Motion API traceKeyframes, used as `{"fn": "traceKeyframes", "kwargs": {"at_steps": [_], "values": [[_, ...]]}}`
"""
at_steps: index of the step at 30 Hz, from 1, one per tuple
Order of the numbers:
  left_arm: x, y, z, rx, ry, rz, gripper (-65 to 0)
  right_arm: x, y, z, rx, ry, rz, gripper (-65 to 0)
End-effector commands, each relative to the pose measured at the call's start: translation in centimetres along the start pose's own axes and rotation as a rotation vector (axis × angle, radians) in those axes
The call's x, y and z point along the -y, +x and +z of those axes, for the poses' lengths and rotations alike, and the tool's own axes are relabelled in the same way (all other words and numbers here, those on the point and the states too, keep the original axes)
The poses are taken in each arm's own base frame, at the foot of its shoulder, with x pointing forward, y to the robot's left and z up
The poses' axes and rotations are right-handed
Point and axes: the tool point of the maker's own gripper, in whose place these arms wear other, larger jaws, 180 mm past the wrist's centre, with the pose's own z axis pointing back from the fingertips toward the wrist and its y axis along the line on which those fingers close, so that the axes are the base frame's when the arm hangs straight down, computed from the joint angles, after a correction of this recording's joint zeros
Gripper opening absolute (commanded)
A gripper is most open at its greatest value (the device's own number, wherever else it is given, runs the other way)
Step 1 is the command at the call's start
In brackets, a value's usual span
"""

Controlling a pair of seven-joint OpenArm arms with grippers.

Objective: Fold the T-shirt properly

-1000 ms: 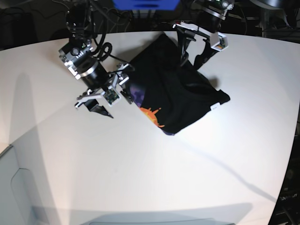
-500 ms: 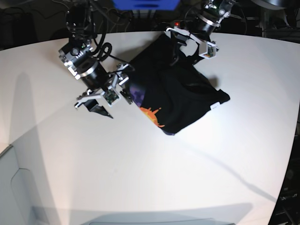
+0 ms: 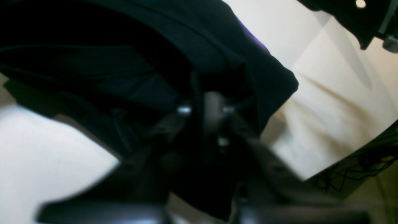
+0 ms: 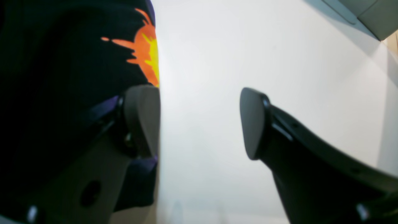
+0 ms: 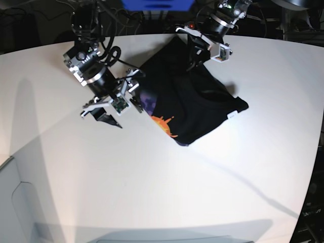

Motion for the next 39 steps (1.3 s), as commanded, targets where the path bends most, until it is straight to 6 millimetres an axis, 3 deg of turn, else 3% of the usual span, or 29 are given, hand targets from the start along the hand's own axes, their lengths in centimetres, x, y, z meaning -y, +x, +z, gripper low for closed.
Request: {"fn": "traceKeyframes", "kwargs": {"at_steps": [1,9,13,17,27,32,35,39], "values": [[0.4,0.8,0.2,0.032,-0.01,0.003,-65.0,0.3,1.5,0.1,0.055,-0.009,0.0,-24.1],[1.7,1.7,0.8,0.057,-0.039,0.018,-65.0,0.3,1.5,0.1,0.055,-0.009,0.0,-24.1],[2.9,2.6,1.8,0.091,-0.056,0.042,-65.0,0.4,1.5,0.1,0.056,-0.01,0.0,-24.1],[2.7,3.5,3.3,0.195,-0.024,0.073,-65.0,0.3,1.4,0.1,0.052,-0.008,-0.002,-24.1],[0.6,0.2,5.4,0.242,0.089,0.118,-65.0,-2.4,1.6,-0.8,0.059,0.071,-0.004,-24.3],[2.3,-2.2,5.5,0.198,0.052,0.148,-64.9,-2.7,1.8,-0.8,0.064,0.079,-0.003,-24.3],[2.9,-2.6,5.5,0.183,0.031,0.148,-59.5,-2.7,1.8,-0.8,0.064,0.079,-0.003,-24.3],[3.4,-2.5,5.5,0.184,0.014,0.156,-41.2,-2.6,1.8,-0.9,0.064,0.078,-0.001,-24.3]]}}
